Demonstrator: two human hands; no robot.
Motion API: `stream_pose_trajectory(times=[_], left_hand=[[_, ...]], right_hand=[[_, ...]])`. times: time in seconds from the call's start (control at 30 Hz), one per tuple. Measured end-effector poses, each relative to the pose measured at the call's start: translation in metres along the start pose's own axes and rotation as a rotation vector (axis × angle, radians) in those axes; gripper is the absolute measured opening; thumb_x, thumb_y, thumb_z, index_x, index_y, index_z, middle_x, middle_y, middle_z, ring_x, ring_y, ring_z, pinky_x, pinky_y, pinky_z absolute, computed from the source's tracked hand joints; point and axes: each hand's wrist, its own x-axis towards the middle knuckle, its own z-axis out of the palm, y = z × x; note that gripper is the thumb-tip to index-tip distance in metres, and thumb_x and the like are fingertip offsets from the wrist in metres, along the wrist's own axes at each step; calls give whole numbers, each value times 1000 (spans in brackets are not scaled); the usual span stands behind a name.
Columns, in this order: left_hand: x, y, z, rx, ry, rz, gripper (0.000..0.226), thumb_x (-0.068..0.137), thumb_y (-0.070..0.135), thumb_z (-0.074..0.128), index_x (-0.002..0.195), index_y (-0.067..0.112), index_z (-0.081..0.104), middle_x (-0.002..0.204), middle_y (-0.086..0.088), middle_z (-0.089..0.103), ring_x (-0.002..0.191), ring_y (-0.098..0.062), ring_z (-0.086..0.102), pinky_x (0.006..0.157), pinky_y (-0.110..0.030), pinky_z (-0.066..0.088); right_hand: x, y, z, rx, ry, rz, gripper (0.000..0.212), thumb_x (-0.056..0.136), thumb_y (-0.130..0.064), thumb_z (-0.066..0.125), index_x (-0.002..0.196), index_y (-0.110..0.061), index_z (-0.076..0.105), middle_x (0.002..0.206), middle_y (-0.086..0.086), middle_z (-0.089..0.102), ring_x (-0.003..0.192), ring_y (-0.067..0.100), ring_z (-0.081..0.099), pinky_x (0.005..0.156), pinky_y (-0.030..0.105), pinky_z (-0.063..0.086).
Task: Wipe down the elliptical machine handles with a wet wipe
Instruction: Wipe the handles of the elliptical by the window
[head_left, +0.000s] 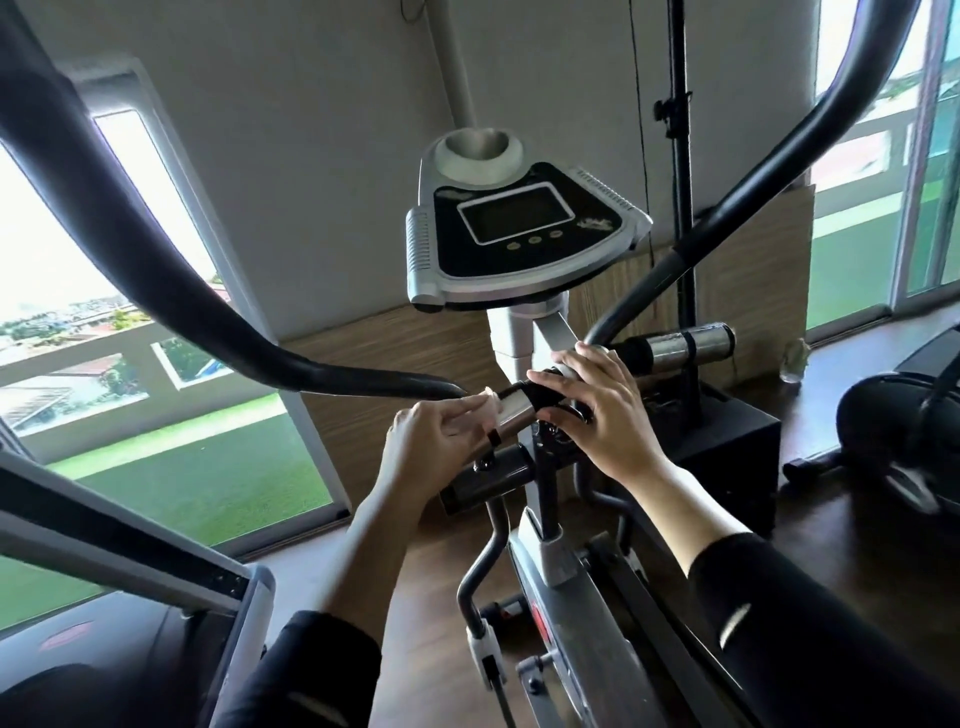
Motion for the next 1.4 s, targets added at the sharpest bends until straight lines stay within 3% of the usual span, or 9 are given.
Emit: stream_pose_trajectory(times=[0.2,0.37,0.53,0.67,0.77,0.93,1.2,1.3,1.4], left_hand=[[-11,-1,3,20,144,69,25,79,34,76,103,33,74,86,6,74,67,1,58,62,-5,38],[-18,-7,31,68,305,274,33,73,22,77,106,19,74,102,0,73,90,-19,65,83,-44,54],[-43,-42,32,255,506,474,30,82,23,65,109,14,72,109,-5,70,99,-17,56,94,-39,44],[-46,-40,29,218,495,368,27,82,26,64,105,14,74,102,-4,68,92,-17,53,82,-40,50],[-49,-29,25,135,456,224,32,69,18,84,100,21,75,96,1,67,92,-15,51,78,-35,48],[-59,-13,18,1,420,110,31,71,16,83,99,27,75,97,4,67,90,-21,58,78,-30,37],[-108,-18,30,-277,306,80,23,72,12,82,90,26,77,91,7,71,85,-4,56,77,-40,53],[-135,-24,39,-264,117,112,18,75,15,80,87,28,78,91,8,74,87,-13,64,78,-39,55],[-168,-34,47,-377,-155,75,17,78,22,76,89,35,77,95,13,72,93,-11,64,85,-35,52]], right_hand=[[-1,-1,1,-21,-37,22,51,89,-60,43,128,-32,60,139,4,53,138,22,32,114,55,25],[-2,-5,-3,-70,-107,66,58,88,-69,34,132,-37,54,147,0,45,144,18,25,121,45,11],[-2,-9,-3,-62,-134,108,61,88,-73,27,134,-42,49,150,-2,41,146,19,20,121,41,4],[1,-15,-9,-85,-196,131,56,88,-67,36,136,-41,46,152,-1,37,147,21,17,120,40,3],[-3,-29,-14,-98,-204,157,52,90,-55,50,137,-34,49,154,-1,33,147,21,16,120,43,15],[-35,-67,-19,-161,-162,211,57,91,-59,34,131,-26,57,139,0,51,130,18,43,108,38,39],[-101,-119,-35,-281,-231,424,57,91,-56,31,129,-23,57,125,-5,58,117,17,51,100,36,43],[-145,-138,-39,-406,-259,544,39,96,-43,46,129,-23,56,123,-4,59,115,19,52,98,35,43],[-193,-174,-38,-487,-260,682,46,94,-49,36,124,-22,60,119,-1,61,111,22,56,94,37,45]])
